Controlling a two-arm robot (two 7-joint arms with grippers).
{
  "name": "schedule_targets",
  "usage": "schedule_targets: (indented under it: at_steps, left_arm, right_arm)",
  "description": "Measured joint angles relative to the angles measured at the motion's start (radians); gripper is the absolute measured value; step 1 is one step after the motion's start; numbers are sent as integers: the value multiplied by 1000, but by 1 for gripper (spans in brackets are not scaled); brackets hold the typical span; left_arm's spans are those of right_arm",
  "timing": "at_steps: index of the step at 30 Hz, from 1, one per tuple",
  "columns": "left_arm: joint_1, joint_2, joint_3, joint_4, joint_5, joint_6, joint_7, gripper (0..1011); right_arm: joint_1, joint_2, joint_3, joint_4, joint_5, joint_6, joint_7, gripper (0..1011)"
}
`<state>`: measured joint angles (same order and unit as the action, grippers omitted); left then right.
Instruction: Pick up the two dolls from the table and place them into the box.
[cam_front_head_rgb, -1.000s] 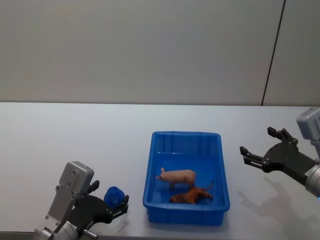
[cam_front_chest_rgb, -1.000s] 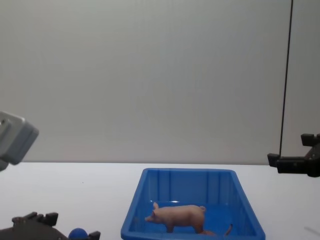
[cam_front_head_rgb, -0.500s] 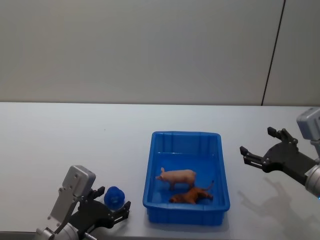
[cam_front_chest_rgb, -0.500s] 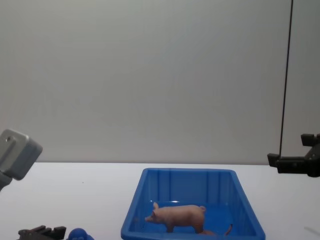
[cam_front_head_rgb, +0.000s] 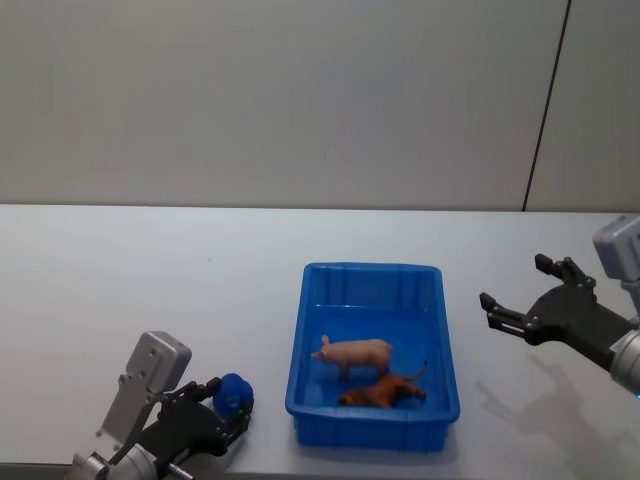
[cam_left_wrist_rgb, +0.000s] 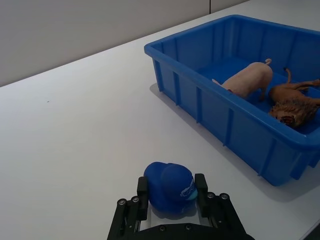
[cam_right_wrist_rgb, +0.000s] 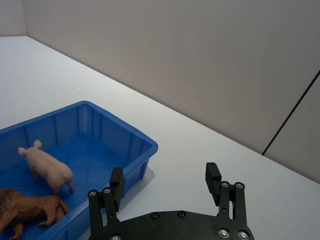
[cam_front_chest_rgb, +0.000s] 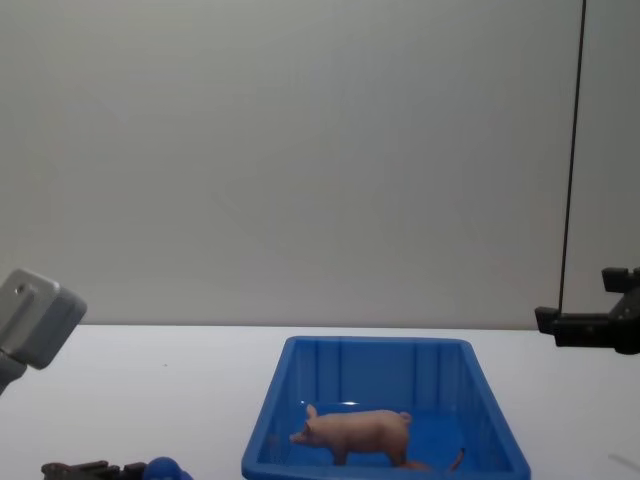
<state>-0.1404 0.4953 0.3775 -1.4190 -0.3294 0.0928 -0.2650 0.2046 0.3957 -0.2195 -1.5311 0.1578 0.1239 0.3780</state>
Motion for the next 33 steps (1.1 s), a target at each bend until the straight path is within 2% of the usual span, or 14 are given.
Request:
schedule_targets:
  at_steps: [11,23,29,33]
  left_arm:
    - [-9,0,-8,2,19,-8,-11,482]
    - [-33,16,-30,-87,78,-3,-4,409]
    - [-72,-4,-30,-101,121,-6,-33,360]
    - [-107,-32,-21,-89,147,-14,-65,340]
  right_arm:
    - [0,0,0,0,0,0,0,1001]
    - [0,0,0,0,0,0,0,1001]
    - [0,0,0,0,0,0,0,1001]
    - [0,0,0,0,0,0,0,1001]
